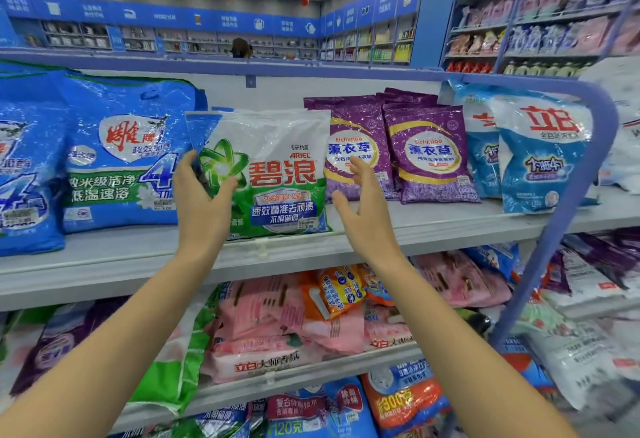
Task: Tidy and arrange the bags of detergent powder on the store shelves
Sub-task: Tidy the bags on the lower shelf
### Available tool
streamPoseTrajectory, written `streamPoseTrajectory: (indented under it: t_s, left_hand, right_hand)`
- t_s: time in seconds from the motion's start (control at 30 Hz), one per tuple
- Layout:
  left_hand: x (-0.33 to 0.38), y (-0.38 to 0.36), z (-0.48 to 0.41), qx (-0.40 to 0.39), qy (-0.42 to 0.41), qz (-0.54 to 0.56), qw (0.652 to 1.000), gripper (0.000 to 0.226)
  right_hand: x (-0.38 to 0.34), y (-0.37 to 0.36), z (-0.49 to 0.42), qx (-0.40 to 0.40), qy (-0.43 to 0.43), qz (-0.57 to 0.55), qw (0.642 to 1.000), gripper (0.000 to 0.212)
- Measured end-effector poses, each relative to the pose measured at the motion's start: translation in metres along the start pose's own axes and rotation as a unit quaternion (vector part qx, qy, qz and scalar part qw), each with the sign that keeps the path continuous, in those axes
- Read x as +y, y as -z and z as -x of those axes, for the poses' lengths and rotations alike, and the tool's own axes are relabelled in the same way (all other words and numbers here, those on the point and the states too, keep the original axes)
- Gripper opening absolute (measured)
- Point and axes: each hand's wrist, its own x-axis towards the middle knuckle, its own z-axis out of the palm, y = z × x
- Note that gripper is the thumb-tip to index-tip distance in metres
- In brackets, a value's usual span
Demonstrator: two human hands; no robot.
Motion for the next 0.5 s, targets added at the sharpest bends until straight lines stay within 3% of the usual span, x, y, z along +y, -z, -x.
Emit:
streamPoseTrajectory:
  t_s: [0.23, 0.5]
  left_hand:
    - [0.036, 0.002, 0.072, -0.015, -0.137, 0.081, 0.987, 0.031]
    - [0.044, -0.048, 0.133, -0.142, -0.119, 0.121, 0.975, 0.014]
  right_hand:
    - [0.007, 0.091, 0.041, 0.154, 0.044, 0.037, 0.986, 0.028]
    - [0.040, 0.186, 0.122, 0.285, -0.021, 0.044, 0.957, 0.019]
